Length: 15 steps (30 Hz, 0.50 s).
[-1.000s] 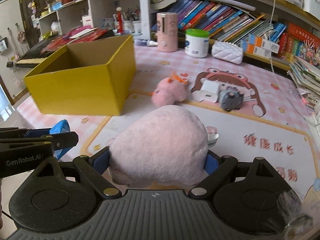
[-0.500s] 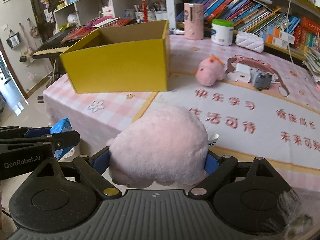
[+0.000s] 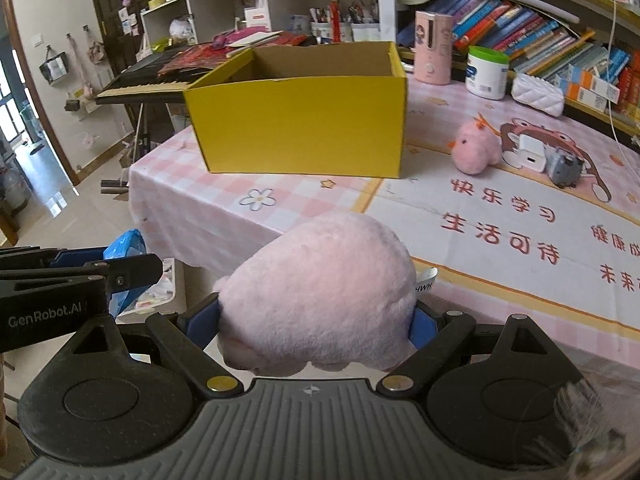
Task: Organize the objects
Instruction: 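Lift the blue packet with the left tool while the right tool lifts the plush pig toward the yellow box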
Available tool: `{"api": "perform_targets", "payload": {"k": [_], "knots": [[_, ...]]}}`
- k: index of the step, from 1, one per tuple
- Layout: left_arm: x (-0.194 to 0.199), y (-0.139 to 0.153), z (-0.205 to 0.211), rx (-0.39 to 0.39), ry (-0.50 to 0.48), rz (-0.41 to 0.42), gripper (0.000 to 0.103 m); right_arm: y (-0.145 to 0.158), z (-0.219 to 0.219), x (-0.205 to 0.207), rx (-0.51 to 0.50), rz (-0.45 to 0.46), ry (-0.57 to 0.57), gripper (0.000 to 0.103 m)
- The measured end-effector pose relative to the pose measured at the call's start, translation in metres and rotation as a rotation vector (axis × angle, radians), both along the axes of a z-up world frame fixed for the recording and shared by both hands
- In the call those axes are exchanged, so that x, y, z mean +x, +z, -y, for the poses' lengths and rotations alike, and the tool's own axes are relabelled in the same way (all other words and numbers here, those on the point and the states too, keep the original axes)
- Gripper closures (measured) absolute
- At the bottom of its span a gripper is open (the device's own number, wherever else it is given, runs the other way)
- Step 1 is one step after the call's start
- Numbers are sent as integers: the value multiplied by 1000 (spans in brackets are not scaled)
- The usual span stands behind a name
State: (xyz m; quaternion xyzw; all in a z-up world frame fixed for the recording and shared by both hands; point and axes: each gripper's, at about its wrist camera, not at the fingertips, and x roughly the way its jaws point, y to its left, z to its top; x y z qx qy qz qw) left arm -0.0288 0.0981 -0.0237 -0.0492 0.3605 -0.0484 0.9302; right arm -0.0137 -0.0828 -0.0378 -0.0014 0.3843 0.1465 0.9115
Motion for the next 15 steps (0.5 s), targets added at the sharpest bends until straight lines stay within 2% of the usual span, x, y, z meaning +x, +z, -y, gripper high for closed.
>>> {"api": "perform_targets", "payload": {"k": [15], "knots": [[2,14,-16,-20,11,64,67,16,-14,1,-17,58,5,12]]}}
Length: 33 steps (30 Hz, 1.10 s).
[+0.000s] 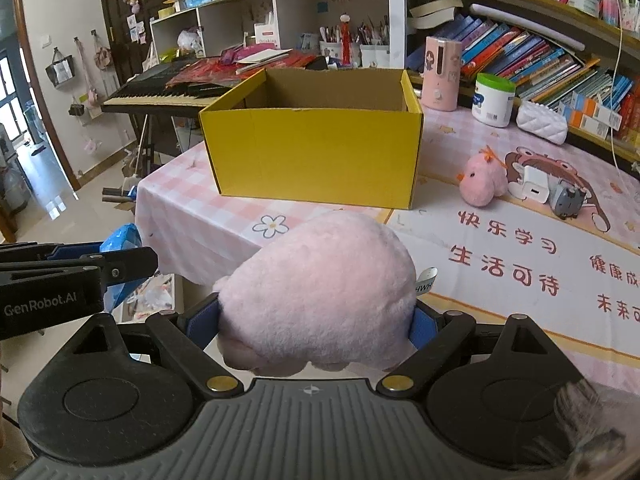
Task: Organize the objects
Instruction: 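Lift the blue packet with the left tool while the right tool lifts the plush pig toward the yellow box, then lower the blue packet and plush pig into the yellow box with both tools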
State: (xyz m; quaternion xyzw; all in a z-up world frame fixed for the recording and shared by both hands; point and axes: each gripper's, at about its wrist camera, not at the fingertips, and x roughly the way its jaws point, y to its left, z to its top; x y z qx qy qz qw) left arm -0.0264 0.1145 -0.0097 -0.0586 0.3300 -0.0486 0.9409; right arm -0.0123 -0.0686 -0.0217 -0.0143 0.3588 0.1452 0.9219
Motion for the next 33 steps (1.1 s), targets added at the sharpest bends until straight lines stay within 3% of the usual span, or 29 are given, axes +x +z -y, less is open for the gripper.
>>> {"api": "perform_targets", "payload": {"k": [21,25,33], "knots": [[22,-1,0,-2,-17,10,67,1,-6,18,-17,-8,-17,12],[34,7,-5,-28,4,66,67,2,-7,31,-12,2,-12,12],[75,38,-4,-14,12,212,67,36,3,76,33,179,-58,12]]}}
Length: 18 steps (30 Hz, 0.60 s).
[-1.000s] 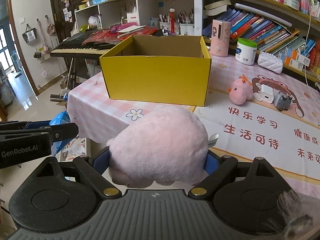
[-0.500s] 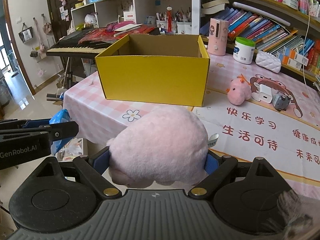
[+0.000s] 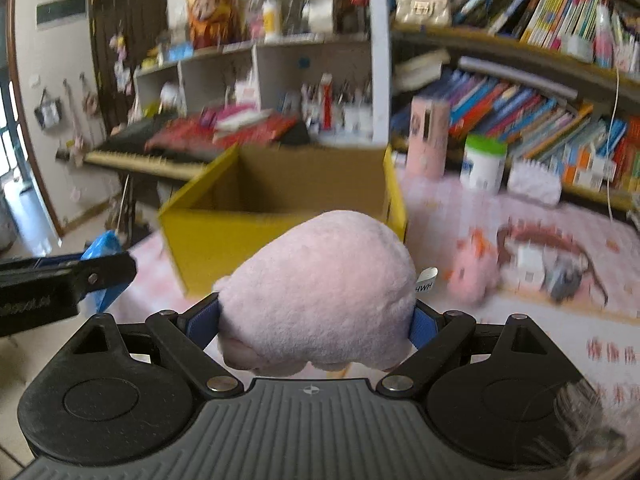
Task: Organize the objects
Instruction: 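Lower the blue packet and plush pig into the yellow box with both tools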
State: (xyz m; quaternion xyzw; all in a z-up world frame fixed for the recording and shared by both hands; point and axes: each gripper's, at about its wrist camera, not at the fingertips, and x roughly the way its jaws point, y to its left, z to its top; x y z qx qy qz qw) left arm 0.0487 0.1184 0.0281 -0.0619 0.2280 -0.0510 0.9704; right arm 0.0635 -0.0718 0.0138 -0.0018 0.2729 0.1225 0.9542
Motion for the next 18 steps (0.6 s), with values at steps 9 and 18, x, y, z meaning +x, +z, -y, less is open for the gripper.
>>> {"api": "perform_targets", "payload": {"k": [9,18], "knots": [[70,14,15,59,45,39,67,41,14,81,16,135,-3,12],[120,-6,35,116,69,-29,67,45,19,148,3,163,61,12]]}}
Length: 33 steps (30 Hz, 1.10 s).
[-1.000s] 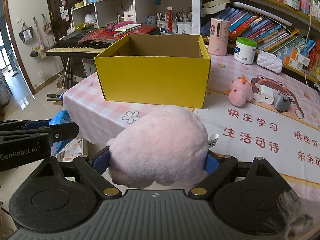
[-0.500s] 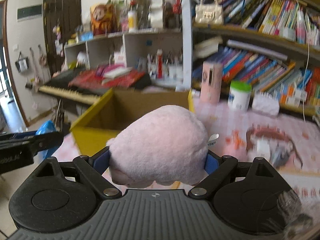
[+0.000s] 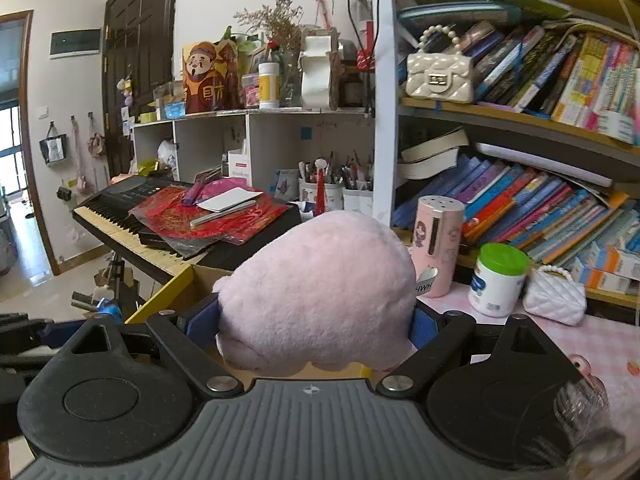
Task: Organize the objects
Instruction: 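Lower the blue packet and plush pig into the yellow box with both tools, then open both tools to release the packet and pig into the box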
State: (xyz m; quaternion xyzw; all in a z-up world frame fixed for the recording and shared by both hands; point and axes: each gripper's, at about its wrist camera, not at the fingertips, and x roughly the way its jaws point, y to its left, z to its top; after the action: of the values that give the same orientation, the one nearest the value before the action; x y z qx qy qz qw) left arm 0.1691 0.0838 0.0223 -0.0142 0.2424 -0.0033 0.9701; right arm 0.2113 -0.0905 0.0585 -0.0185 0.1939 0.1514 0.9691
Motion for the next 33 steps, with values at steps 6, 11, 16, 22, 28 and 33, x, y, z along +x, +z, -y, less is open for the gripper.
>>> {"api": "perform_targets", "payload": {"k": [6,11,16,22,28,33], "knots": [[27,-21,12,49,-11,-88,67,-17,-9,40,-29,-63,64,12],[40,-38,22,76,-26,-168,67,-30,-21,67,-83,-112,116,12],[47,-44,26,73,-19,-209,66,-46,-35,90,-136,-209,187,12],[49,-46,26,59,-10,-224,65,-63,-49,107,-198,-341,262,12],[49,-47,24,50,18,-233,52,-69,-55,111,-229,-417,297,12],[45,-44,25,50,13,-218,40,-69,-57,109,-232,-417,301,11]]}}
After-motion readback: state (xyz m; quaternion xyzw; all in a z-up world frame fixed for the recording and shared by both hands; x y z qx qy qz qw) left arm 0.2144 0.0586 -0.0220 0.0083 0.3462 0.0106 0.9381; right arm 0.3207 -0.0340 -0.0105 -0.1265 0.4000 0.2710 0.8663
